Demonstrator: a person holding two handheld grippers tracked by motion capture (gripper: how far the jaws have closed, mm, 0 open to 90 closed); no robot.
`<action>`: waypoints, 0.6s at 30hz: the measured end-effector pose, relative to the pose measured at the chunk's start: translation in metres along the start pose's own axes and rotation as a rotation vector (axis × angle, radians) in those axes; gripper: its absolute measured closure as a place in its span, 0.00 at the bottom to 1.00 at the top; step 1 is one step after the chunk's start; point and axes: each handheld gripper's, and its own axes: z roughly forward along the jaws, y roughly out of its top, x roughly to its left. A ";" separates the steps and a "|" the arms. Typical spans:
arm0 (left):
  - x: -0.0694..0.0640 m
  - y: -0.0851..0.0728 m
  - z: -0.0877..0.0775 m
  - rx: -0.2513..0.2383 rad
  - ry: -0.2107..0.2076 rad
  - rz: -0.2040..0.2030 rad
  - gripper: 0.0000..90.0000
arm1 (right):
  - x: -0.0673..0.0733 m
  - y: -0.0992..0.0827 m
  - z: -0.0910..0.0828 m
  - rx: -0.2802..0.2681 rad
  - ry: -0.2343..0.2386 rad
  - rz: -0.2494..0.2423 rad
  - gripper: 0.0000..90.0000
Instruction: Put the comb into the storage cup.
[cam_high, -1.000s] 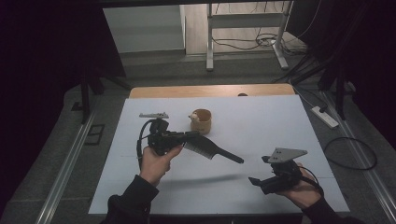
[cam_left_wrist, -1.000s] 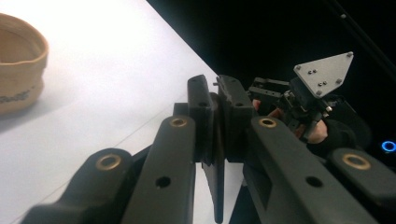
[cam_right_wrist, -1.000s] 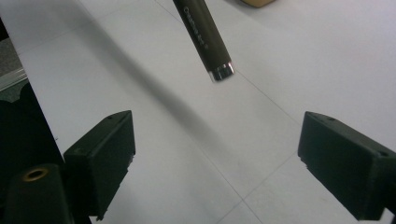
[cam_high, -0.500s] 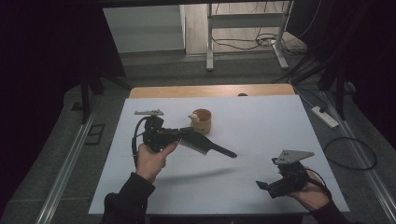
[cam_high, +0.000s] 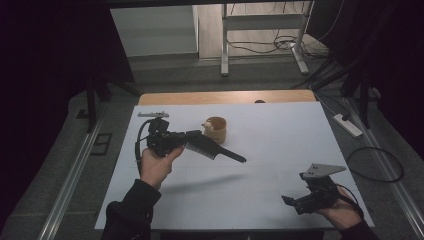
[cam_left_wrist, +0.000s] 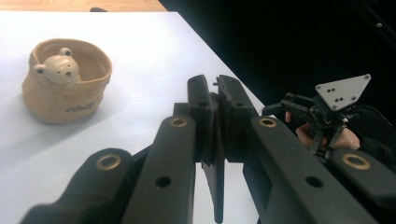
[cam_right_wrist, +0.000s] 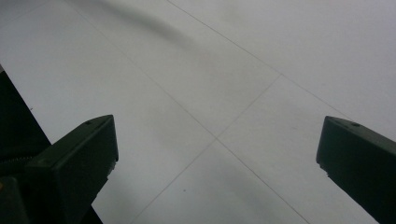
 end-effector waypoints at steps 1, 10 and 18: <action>0.001 0.000 -0.001 -0.001 0.001 -0.002 0.93 | 0.000 -0.001 -0.001 0.000 -0.001 0.005 0.00; 0.010 0.007 -0.008 -0.006 0.021 -0.028 0.93 | -0.004 -0.009 -0.008 0.002 -0.012 0.036 0.00; 0.010 0.013 -0.014 -0.011 0.041 -0.028 0.93 | -0.007 -0.016 -0.015 -0.003 -0.043 0.062 0.00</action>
